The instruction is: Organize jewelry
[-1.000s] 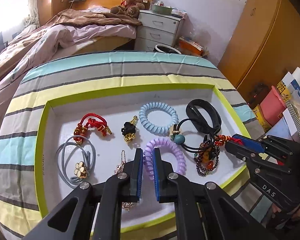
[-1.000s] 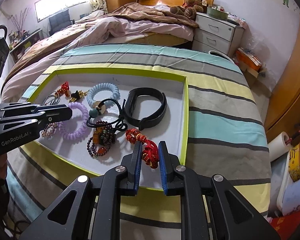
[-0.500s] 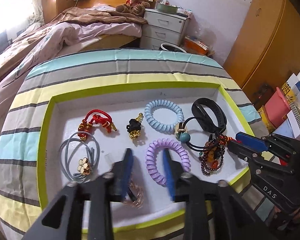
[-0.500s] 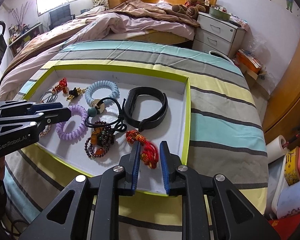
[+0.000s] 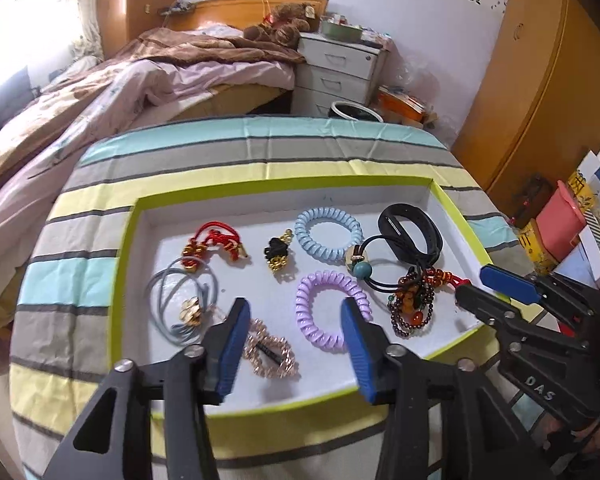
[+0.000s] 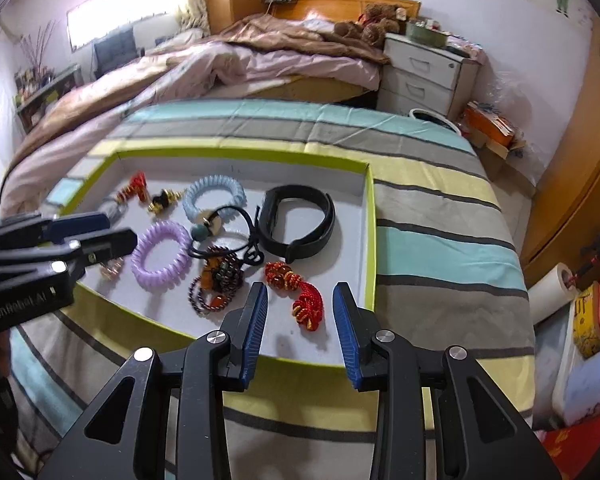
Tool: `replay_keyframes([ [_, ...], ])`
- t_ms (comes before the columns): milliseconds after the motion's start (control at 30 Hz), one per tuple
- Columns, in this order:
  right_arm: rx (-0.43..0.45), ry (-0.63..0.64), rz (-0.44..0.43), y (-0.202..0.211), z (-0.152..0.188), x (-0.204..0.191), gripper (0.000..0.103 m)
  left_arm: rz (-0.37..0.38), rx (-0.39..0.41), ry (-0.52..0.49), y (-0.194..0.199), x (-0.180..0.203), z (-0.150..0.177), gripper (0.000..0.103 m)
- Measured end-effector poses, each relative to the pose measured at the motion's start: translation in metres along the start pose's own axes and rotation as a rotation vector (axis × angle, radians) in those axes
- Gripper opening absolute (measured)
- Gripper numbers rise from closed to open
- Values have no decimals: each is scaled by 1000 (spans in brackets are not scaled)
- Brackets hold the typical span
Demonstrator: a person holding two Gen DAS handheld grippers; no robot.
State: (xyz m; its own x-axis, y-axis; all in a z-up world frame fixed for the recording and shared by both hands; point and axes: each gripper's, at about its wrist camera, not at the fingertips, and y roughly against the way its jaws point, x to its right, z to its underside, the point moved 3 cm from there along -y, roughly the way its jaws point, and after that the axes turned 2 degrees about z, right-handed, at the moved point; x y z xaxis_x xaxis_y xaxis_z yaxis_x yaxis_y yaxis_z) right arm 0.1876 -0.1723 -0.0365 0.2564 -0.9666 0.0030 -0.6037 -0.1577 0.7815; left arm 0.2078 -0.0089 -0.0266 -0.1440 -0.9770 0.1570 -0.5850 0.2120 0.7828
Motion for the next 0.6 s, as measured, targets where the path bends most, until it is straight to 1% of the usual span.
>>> replay_keyframes([
  [67, 21, -16, 0, 8, 1, -1, 35, -20, 17, 11, 8, 0, 3, 51],
  [167, 54, -40, -14, 21, 7, -6, 35, -92, 43, 21, 20, 0, 11, 51],
  [200, 61, -47, -20, 24, 8, -8, 35, -102, 49, 23, 23, -1, 13, 51],
  [233, 73, -58, -26, 28, 11, -10, 35, -105, 57, 27, 27, -2, 17, 51],
  [333, 94, -56, -12, 35, 17, -17, 35, -82, 76, 59, 37, -5, 24, 51],
  [467, 105, -75, -40, 40, 24, -23, 35, -104, 102, 86, 49, -7, 33, 51],
  [533, 112, -70, -39, 42, 25, -27, 35, -109, 122, 95, 55, -8, 36, 51],
  [600, 120, -63, -31, 45, 26, -30, 35, -102, 123, 101, 58, -9, 39, 51],
])
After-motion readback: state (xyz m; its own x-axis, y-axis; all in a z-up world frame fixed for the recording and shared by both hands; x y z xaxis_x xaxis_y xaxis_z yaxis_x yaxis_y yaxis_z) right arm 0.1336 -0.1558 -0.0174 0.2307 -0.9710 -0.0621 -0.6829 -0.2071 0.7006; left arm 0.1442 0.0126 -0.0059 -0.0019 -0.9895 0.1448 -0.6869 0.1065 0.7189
